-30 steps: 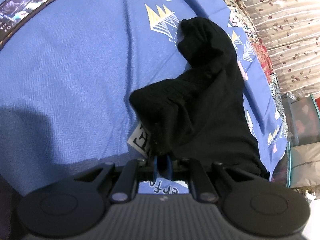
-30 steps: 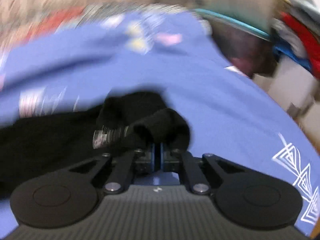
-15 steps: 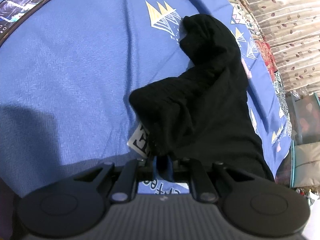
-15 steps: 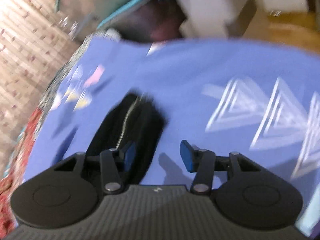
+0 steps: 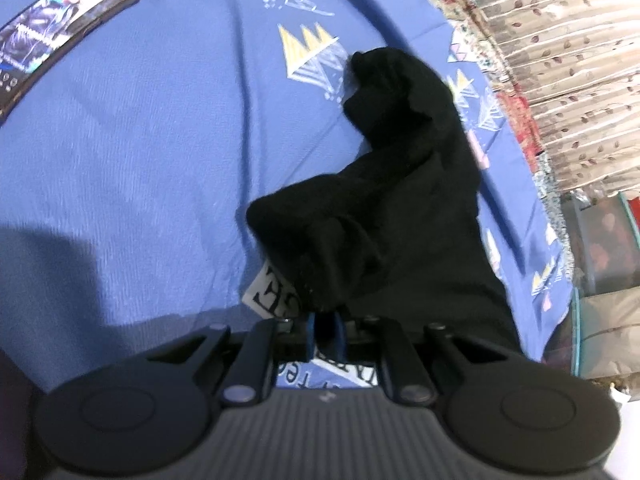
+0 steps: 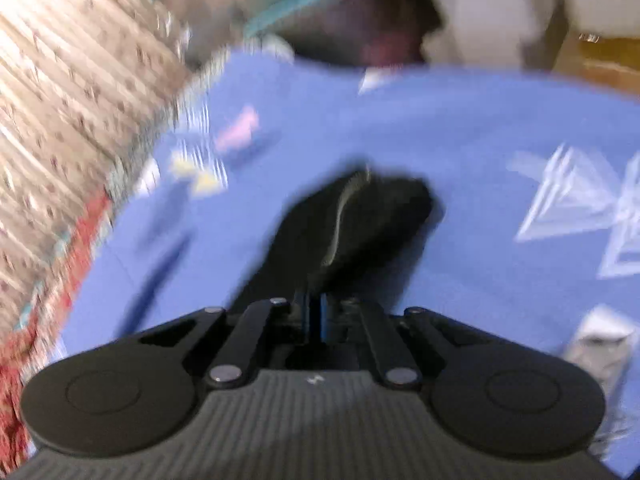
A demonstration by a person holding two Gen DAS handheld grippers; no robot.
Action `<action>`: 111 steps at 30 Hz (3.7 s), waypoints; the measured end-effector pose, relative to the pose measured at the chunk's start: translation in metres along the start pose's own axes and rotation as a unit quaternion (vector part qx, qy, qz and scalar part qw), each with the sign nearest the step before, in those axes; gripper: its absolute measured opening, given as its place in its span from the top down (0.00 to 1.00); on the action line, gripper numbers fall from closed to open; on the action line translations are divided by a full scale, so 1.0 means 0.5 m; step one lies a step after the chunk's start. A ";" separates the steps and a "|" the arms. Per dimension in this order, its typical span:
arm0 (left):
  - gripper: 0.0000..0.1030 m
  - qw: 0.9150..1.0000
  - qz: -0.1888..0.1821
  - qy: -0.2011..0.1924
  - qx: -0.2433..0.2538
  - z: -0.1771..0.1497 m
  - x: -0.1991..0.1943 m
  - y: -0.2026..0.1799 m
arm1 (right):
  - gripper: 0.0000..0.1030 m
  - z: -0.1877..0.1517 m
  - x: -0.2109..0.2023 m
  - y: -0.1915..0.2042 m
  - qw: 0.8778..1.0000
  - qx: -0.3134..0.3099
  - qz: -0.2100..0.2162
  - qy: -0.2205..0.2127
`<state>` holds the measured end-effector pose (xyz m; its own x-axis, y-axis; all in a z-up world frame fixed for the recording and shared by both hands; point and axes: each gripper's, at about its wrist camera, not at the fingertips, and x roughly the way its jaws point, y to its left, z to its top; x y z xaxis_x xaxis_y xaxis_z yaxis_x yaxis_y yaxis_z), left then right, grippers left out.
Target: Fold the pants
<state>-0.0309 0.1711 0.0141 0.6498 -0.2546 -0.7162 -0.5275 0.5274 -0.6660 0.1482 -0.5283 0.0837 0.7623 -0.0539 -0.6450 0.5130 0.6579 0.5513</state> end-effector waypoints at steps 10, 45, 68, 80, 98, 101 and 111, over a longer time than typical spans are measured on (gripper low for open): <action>0.78 0.998 0.034 0.046 0.016 -0.043 0.034 0.018 | 0.87 -0.015 -0.118 -0.145 0.996 0.001 -0.084 0.018; 0.83 0.975 0.041 -0.141 0.168 -0.051 -0.103 0.012 | 0.58 -0.544 -0.062 0.460 0.872 -0.373 0.202 0.243; 0.58 0.954 0.034 -0.147 0.258 0.103 0.219 -0.080 | 0.40 -0.610 0.124 1.071 0.728 -0.596 0.272 0.203; 0.60 0.939 0.037 -0.184 0.287 0.084 0.218 -0.074 | 0.49 -0.881 0.346 1.089 0.653 -0.690 0.151 0.273; 0.41 0.931 -0.032 -0.185 0.313 0.083 0.142 -0.094 | 0.85 -0.139 0.033 0.674 0.946 -0.284 0.154 -0.025; 0.24 0.929 -0.059 -0.222 0.290 0.124 0.090 -0.094 | 0.85 -0.106 -0.007 0.487 0.967 -0.235 0.095 -0.029; 0.24 0.947 -0.009 -0.100 0.306 0.266 0.245 -0.189 | 0.85 -0.167 -0.010 0.184 0.992 -0.118 -0.053 0.012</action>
<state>0.1715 0.1978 0.0171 0.7790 -0.1423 -0.6107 -0.1385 0.9108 -0.3890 0.1588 -0.4050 0.0934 0.6977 -0.1150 -0.7071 0.4808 0.8069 0.3432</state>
